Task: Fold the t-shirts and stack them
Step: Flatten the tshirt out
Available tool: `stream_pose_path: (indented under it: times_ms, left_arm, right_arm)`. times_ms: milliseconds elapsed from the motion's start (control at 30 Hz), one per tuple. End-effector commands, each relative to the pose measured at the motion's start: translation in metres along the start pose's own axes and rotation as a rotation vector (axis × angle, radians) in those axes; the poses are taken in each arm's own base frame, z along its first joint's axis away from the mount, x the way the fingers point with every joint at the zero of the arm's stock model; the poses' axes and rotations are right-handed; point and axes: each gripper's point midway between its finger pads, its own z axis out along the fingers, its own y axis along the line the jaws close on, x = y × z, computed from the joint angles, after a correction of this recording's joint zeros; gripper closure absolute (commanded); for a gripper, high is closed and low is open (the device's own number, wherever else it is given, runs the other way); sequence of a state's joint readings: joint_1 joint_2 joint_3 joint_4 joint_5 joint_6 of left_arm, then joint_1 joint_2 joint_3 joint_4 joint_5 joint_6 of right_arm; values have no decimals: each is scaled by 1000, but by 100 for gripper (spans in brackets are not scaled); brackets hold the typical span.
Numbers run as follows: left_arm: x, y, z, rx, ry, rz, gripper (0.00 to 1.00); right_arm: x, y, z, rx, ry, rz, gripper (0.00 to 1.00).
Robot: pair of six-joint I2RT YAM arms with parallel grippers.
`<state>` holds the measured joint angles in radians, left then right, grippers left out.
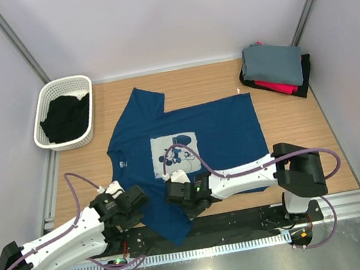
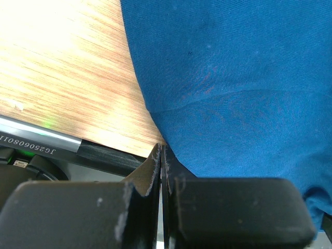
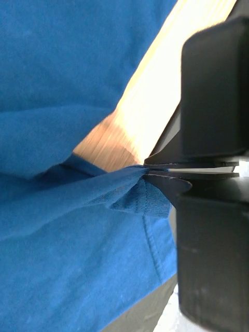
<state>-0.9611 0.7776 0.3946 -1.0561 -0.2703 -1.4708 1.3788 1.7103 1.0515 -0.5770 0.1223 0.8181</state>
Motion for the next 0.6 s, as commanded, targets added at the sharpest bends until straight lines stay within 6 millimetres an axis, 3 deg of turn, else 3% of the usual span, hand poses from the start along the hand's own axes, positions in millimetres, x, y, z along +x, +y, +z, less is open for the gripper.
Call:
stream_pose_path:
  times_ms: [0,433,567]
  left_arm:
    - [-10,-1,-3,-12,-47,-24,100]
    - [-10,0,-3,-24,-49,-32,100]
    - [-10,0,-3,-28,-48,-34,99]
  right_arm:
    - [-12,-3,-13,-2,-62,24,99]
    - [0,-33,-5,54,-19,-32,99]
    - [1,-35,-5,61,-13,-61,93]
